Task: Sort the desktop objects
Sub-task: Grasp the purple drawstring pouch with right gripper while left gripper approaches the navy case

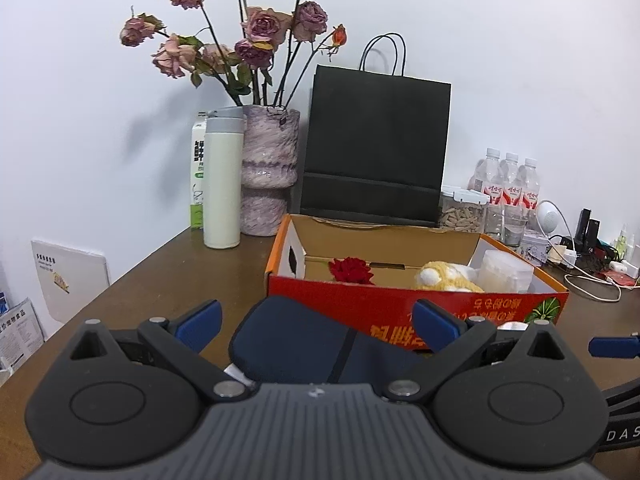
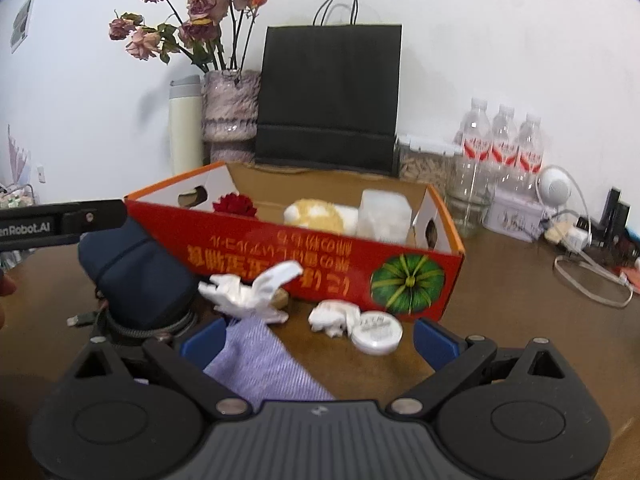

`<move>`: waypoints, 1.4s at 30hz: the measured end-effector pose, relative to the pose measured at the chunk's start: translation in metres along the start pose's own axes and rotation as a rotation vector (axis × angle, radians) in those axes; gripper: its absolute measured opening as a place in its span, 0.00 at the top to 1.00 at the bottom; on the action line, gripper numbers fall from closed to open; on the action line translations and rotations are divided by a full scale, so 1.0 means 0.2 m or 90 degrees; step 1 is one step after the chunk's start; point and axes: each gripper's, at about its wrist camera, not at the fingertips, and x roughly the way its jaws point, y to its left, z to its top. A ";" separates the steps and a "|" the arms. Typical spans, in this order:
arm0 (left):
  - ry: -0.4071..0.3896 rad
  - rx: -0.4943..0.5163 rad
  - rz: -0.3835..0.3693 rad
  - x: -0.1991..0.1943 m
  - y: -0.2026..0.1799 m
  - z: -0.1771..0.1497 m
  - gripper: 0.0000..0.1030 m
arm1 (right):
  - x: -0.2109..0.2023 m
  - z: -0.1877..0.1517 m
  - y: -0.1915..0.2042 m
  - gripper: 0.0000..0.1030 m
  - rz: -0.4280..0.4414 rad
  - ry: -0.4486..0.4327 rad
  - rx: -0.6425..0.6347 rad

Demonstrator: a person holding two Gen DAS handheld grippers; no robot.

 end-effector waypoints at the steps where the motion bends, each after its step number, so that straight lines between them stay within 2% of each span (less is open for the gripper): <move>1: 0.001 -0.002 0.002 -0.01 0.00 -0.01 0.00 | -0.01 -0.01 0.00 0.03 0.004 0.003 0.003; 6: 0.012 -0.006 0.006 -0.04 0.01 -0.03 0.00 | -0.03 -0.05 0.01 0.03 0.032 0.026 0.015; 12: 0.010 0.000 0.015 -0.09 0.02 -0.05 0.00 | -0.02 -0.08 0.08 0.03 0.099 0.064 0.009; 17: 0.019 0.002 0.014 -0.11 0.04 -0.06 0.00 | 0.05 -0.10 0.12 0.01 0.108 0.107 0.009; 24: 0.028 -0.003 0.012 -0.12 0.05 -0.06 0.00 | 0.09 -0.10 0.11 0.00 0.118 0.107 0.012; 26: 0.030 -0.003 0.012 -0.12 0.05 -0.07 0.00 | 0.09 -0.11 0.11 0.11 0.121 0.102 0.010; 27: 0.030 -0.003 0.012 -0.12 0.05 -0.07 0.00 | 0.08 -0.11 0.12 0.23 0.107 0.098 -0.001; 28: 0.031 -0.003 0.013 -0.12 0.05 -0.07 0.00 | 0.08 -0.11 0.14 0.30 0.092 0.096 -0.017; 29: 0.031 -0.003 0.014 -0.12 0.05 -0.07 0.00 | 0.08 -0.11 0.14 0.34 0.097 0.093 -0.018; 34: 0.035 -0.002 0.016 -0.12 0.05 -0.07 0.00 | 0.05 -0.11 0.14 0.73 0.116 0.082 -0.026; 37: 0.036 -0.001 0.017 -0.12 0.05 -0.07 0.00 | 0.05 -0.11 0.15 0.90 0.126 0.080 -0.024; 42: 0.040 -0.002 0.018 -0.11 0.05 -0.07 0.00 | 0.03 -0.10 0.12 0.94 0.137 0.061 -0.001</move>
